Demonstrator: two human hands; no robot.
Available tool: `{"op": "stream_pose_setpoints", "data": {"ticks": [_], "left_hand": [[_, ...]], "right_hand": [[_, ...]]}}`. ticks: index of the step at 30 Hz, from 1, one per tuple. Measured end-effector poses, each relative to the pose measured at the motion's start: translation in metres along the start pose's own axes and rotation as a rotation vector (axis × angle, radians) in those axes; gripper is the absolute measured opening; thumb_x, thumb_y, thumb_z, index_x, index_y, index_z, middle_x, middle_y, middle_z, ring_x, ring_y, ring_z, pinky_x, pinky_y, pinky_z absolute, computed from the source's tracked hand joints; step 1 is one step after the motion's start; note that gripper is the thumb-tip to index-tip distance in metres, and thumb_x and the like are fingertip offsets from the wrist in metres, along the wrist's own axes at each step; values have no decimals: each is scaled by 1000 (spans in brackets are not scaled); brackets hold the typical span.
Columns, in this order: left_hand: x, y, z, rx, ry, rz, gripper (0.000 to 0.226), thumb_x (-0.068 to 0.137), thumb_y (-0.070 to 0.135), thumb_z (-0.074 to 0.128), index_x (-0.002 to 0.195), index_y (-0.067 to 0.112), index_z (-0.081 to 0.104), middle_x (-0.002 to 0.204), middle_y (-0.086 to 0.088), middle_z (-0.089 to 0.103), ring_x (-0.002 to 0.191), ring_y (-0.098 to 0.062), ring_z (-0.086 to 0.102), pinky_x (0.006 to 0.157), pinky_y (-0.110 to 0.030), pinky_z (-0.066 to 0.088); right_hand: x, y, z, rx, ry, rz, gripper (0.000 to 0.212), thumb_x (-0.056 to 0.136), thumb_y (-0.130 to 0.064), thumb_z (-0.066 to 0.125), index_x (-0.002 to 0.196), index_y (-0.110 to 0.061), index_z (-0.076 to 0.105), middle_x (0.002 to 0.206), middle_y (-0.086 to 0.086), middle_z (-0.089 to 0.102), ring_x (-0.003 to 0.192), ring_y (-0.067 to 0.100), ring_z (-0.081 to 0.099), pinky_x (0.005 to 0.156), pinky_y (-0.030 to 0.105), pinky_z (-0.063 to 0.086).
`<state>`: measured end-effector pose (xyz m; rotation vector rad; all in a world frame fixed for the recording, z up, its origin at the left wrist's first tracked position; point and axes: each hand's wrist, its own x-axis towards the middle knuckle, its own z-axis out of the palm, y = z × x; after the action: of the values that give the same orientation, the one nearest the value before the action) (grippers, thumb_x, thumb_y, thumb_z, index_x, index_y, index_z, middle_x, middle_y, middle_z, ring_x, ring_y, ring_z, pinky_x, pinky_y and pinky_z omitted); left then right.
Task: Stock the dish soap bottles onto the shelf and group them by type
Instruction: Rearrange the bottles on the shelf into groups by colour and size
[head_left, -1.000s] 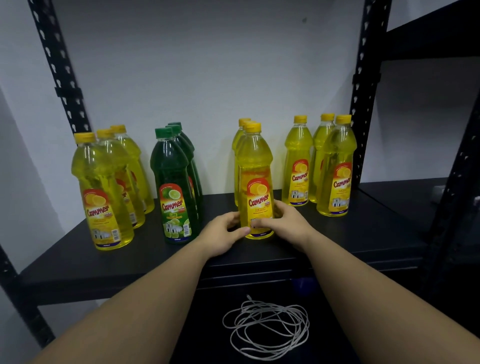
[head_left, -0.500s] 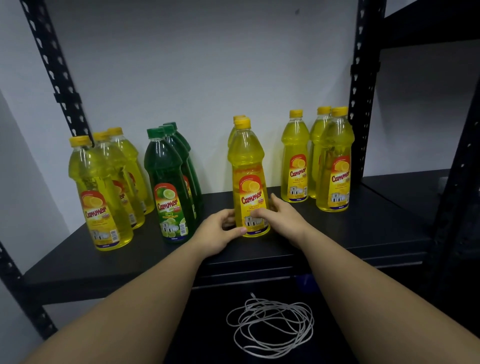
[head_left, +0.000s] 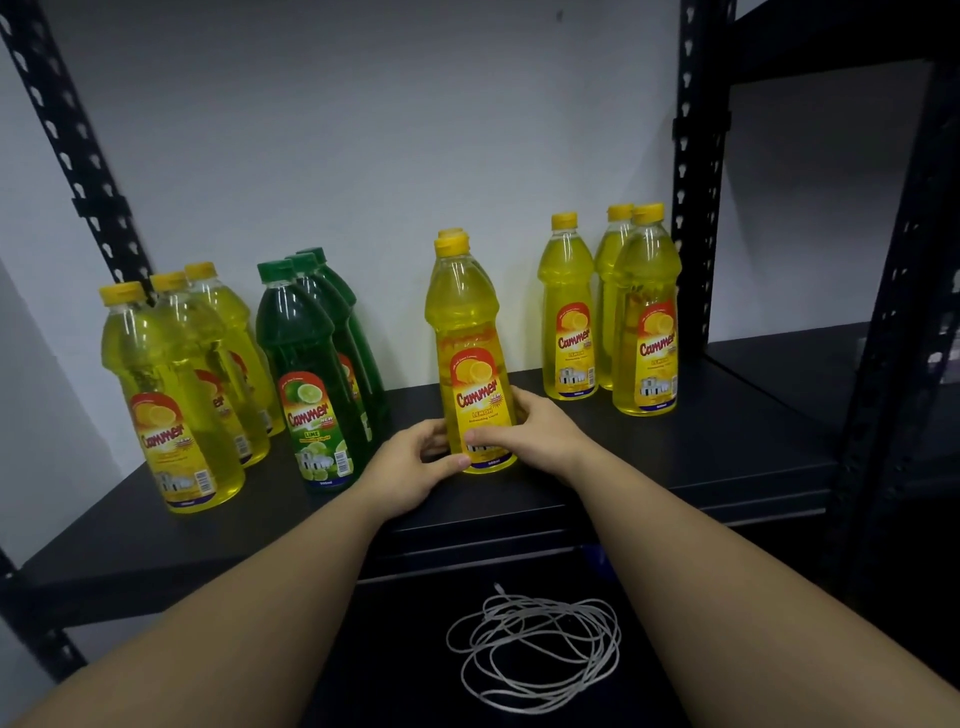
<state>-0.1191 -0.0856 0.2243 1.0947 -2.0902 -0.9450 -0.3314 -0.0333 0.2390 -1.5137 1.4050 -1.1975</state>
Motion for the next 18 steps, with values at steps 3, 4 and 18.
{"op": "stream_pose_setpoints", "data": {"ticks": [3, 4, 18], "left_hand": [[-2, 3, 0, -5, 4, -2, 62, 87, 31, 81, 144, 24, 56, 131, 10, 71, 123, -7, 65, 114, -44, 47], [-2, 4, 1, -11, 3, -2, 60, 88, 29, 80, 143, 24, 56, 130, 10, 71, 122, -7, 65, 113, -44, 48], [-4, 0, -1, -32, 19, -3, 58, 89, 24, 80, 141, 21, 53, 130, 7, 70, 120, -7, 67, 109, -41, 51]], "right_hand": [[0, 0, 1, -26, 4, -6, 76, 71, -50, 91, 137, -32, 57, 122, -11, 70, 112, 8, 66, 102, 36, 53], [1, 1, 1, -44, 6, -12, 77, 70, -52, 91, 137, -32, 58, 122, -12, 71, 112, 8, 66, 102, 36, 53], [-4, 9, 3, -70, 111, -82, 78, 73, -46, 91, 139, -22, 57, 125, -8, 69, 108, 6, 67, 88, 24, 57]]}}
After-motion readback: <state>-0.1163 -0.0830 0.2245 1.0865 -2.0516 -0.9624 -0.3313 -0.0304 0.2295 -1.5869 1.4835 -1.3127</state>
